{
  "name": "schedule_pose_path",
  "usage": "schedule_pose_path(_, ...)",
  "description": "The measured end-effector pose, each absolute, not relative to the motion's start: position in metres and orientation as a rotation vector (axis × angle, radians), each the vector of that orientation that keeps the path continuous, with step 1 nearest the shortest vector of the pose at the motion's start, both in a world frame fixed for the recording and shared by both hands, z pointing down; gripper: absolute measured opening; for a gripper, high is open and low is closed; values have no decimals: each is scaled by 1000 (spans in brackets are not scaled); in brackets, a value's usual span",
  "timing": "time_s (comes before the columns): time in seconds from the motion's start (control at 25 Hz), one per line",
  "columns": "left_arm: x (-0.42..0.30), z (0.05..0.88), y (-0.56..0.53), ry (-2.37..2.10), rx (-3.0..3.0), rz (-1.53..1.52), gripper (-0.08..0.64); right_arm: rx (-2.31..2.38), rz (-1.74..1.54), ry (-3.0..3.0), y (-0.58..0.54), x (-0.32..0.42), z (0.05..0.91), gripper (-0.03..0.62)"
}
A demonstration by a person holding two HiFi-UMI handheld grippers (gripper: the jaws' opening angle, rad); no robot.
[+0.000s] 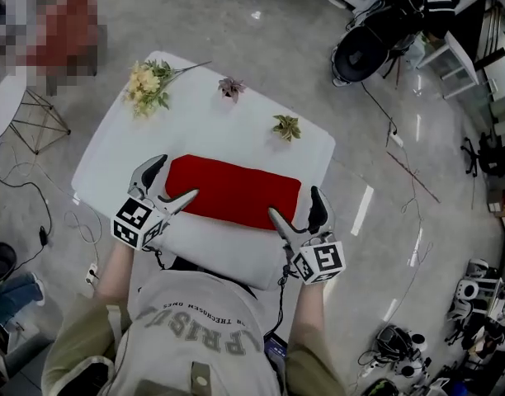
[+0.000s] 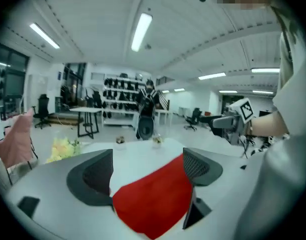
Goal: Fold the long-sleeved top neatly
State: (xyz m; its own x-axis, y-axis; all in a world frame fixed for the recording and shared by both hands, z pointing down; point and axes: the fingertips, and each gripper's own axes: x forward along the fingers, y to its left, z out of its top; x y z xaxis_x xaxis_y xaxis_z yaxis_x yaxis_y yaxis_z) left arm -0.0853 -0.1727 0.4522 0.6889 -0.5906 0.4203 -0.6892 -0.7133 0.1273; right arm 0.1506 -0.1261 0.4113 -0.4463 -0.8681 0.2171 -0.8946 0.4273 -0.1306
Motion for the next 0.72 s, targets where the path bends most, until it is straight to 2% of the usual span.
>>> schedule_pose_path(0.2,-63,400,-163,-1271,2568,240,420,1971,236,-2651,-113,126,344,483)
schedule_pose_path(0.28,-56,387,-156,-1341,2592,199,410,2041,188,-2632,-107,116,332,455)
schedule_pose_path(0.32,-53,381,-152,-1371,2613,186,382,2064,157,-2614,-105,112,328,401)
schedule_pose_path(0.36,-52,374,-148,-1398,2631,167,306,2080,128,-2592,-102,109,325,304)
schedule_pose_path(0.4,-51,367,-145,-1422,2642,137,235,2092,107,-2571,-100,107,322,261)
schedule_pose_path(0.44,-51,361,-143,-1442,2646,101,202,2102,96,-2554,-98,106,321,252)
schedule_pose_path(0.52,-52,350,-139,-1479,2652,43,148,2116,82,-2529,-94,104,319,157)
schedule_pose_path(0.6,-53,339,-137,-1531,2677,2,101,2128,53,-2499,-91,103,318,144)
schedule_pose_path(0.64,-53,333,-135,-1558,2688,-28,74,2140,29,-2476,-90,103,318,91)
schedule_pose_path(0.72,-51,322,-130,-1592,2705,-97,34,2169,-32,-2416,-87,105,315,80)
